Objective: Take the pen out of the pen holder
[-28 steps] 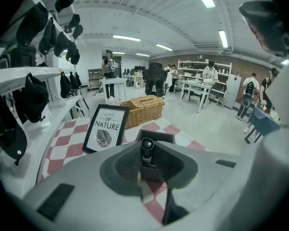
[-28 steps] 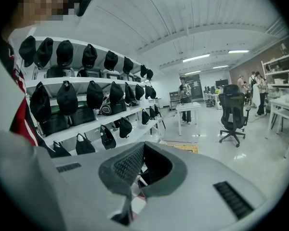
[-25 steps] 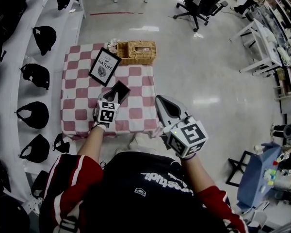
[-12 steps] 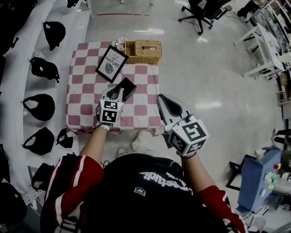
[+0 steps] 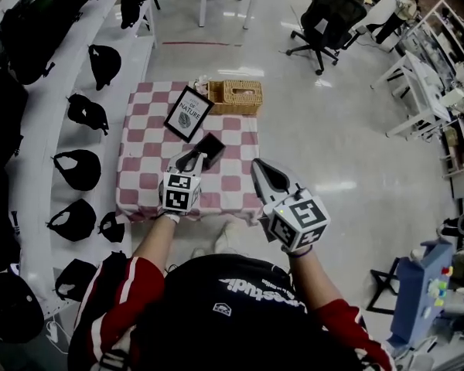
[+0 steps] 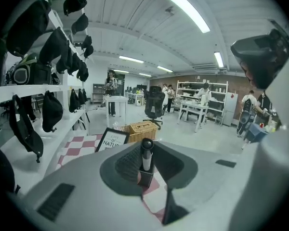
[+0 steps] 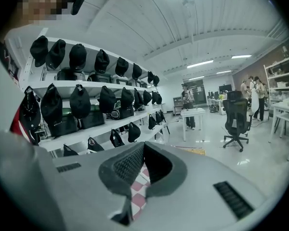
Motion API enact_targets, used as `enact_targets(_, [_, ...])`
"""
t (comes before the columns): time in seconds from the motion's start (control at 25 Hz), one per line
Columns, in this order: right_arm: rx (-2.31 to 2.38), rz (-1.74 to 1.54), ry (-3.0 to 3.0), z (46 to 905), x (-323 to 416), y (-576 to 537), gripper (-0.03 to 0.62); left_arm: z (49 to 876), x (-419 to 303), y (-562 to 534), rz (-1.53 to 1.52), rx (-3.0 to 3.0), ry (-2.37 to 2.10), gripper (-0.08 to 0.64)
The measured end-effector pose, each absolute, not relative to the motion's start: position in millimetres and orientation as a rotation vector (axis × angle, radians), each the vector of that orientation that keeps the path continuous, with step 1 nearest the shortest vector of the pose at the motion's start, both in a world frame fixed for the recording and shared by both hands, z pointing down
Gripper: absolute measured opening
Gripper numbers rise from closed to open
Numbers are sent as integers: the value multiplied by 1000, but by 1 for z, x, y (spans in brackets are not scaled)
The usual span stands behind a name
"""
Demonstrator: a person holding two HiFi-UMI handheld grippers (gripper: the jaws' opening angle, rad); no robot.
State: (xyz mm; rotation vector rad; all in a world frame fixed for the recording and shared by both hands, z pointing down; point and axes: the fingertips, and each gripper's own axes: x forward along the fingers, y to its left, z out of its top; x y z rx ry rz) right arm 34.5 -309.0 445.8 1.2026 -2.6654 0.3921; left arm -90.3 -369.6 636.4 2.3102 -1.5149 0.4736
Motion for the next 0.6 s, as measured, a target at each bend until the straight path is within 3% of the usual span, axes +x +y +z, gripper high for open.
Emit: enact_targets(0.6, [1310,356,-2642,428,35,-270,-3,565,-102,-321,420,2445,-1505,74])
